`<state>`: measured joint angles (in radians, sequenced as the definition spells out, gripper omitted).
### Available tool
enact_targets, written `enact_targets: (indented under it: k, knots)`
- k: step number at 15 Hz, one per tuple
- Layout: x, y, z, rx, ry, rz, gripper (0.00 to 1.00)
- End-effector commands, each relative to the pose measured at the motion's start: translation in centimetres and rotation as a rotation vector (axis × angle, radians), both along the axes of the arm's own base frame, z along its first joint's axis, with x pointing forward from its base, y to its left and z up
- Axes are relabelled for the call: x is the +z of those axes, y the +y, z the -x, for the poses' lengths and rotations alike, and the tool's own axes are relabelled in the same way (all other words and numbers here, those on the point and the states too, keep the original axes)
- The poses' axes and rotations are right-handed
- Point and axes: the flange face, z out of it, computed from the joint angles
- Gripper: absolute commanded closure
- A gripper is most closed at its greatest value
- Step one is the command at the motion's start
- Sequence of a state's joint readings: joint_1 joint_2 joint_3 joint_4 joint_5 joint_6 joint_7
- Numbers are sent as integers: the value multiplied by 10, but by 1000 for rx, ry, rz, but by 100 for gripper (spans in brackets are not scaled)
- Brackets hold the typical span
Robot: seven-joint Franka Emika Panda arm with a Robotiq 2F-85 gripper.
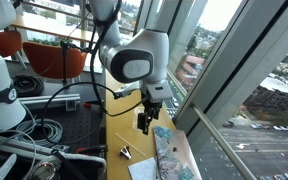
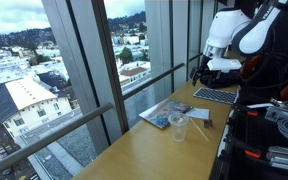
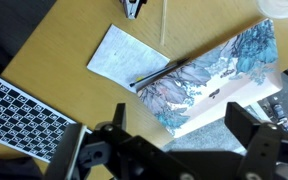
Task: Put the straw inside the plastic cup
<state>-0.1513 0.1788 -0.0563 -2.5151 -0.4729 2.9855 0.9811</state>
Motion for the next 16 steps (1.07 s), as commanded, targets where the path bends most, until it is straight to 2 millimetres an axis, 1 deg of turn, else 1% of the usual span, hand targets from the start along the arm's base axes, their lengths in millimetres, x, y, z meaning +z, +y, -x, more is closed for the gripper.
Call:
enact_targets:
  k: [1, 2, 3, 4, 7, 8, 13, 16]
  knots:
    - [-35, 4, -23, 5, 32, 9, 0]
    - [-48, 12, -27, 27, 50, -6, 0]
    - [-57, 16, -31, 33, 62, -11, 0]
    - [-64, 25, -35, 28, 74, -19, 0]
    - [-78, 46, -36, -14, 118, -30, 0]
    - [-82, 52, -33, -28, 134, -30, 0]
    - [-99, 63, -29, -91, 188, -29, 0]
    - [-109, 69, -28, -82, 204, -33, 0]
